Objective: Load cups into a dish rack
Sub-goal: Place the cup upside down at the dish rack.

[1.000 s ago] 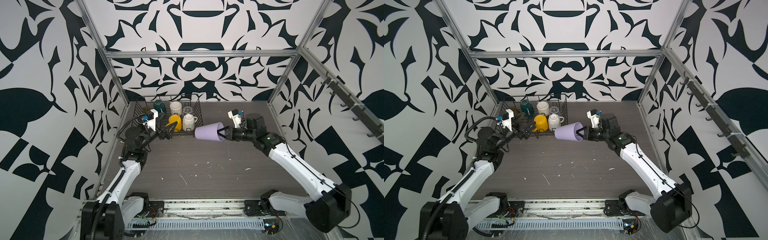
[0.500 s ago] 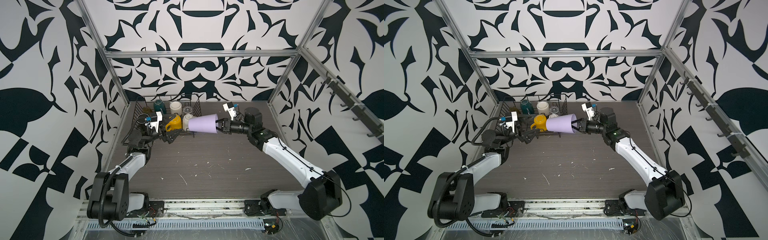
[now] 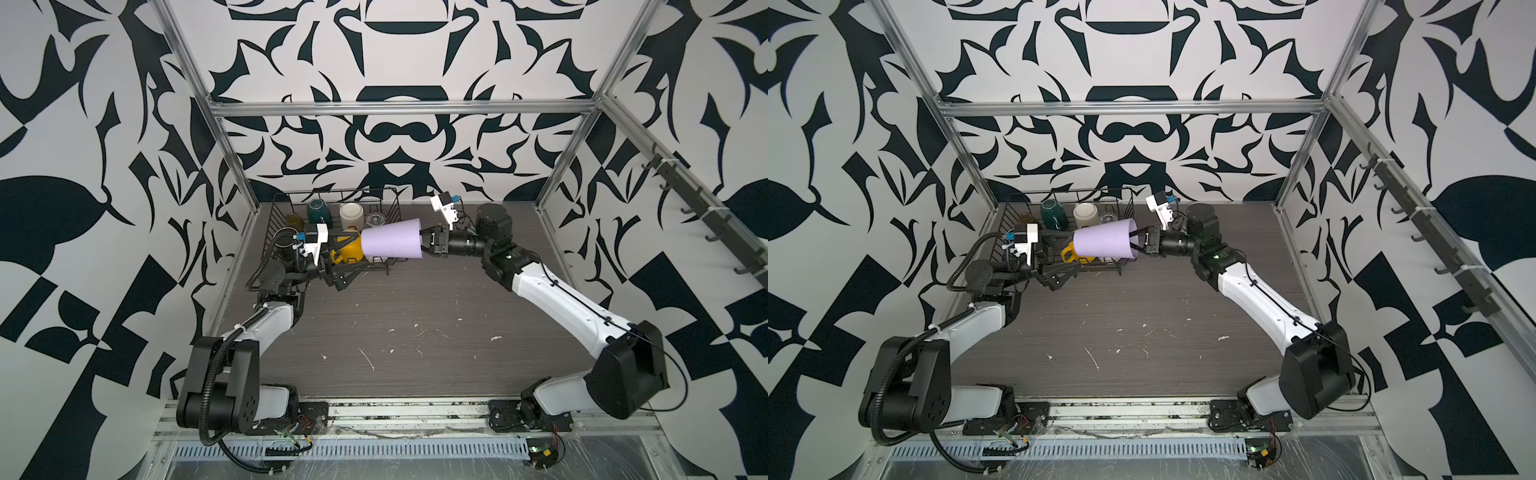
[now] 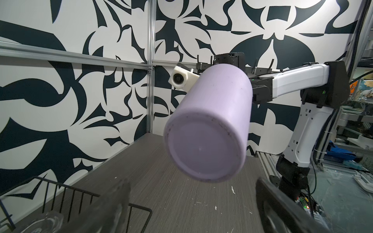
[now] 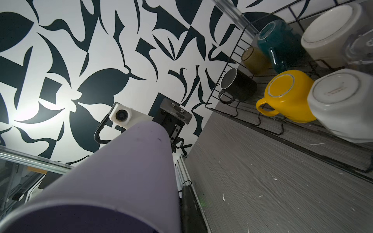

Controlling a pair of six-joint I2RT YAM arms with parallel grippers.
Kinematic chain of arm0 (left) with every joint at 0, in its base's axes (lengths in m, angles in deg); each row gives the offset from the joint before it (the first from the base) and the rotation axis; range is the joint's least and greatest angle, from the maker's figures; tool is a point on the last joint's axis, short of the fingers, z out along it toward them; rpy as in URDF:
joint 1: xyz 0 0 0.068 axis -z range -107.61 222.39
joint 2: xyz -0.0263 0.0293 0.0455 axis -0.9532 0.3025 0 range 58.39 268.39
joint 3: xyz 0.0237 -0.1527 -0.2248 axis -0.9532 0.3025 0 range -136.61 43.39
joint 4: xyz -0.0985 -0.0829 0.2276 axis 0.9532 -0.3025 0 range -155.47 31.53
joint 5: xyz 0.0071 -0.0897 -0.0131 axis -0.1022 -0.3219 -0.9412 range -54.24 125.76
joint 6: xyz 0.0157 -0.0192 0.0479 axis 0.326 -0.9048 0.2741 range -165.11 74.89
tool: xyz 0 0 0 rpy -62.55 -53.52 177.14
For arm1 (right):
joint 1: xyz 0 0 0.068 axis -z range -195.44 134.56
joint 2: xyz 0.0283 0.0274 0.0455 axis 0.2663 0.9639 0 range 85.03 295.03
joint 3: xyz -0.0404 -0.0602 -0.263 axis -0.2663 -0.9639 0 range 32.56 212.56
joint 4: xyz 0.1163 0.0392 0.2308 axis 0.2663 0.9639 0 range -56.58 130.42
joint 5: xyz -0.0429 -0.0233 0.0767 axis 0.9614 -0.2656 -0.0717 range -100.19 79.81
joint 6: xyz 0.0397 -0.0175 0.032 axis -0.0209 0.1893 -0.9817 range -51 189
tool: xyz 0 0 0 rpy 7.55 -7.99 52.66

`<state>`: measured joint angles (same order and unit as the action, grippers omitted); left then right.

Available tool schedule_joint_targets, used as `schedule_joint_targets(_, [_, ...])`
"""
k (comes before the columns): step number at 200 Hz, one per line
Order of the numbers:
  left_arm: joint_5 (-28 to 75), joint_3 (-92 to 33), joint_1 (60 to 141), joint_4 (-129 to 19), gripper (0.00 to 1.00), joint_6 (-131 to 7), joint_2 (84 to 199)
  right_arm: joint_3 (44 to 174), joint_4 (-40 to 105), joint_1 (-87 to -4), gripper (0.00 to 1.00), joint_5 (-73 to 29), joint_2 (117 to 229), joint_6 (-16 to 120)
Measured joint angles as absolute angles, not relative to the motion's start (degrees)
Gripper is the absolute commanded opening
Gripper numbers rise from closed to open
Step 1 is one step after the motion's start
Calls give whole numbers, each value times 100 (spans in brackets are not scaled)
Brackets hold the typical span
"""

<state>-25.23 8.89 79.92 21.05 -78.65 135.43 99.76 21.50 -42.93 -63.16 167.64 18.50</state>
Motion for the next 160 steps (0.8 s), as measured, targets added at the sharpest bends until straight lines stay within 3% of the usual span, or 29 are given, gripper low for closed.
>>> schedule_joint_targets(160, [-2838,749,8069,2143,100,-8036,13370,10387,1164,-4907,0,-6751,17905,1299])
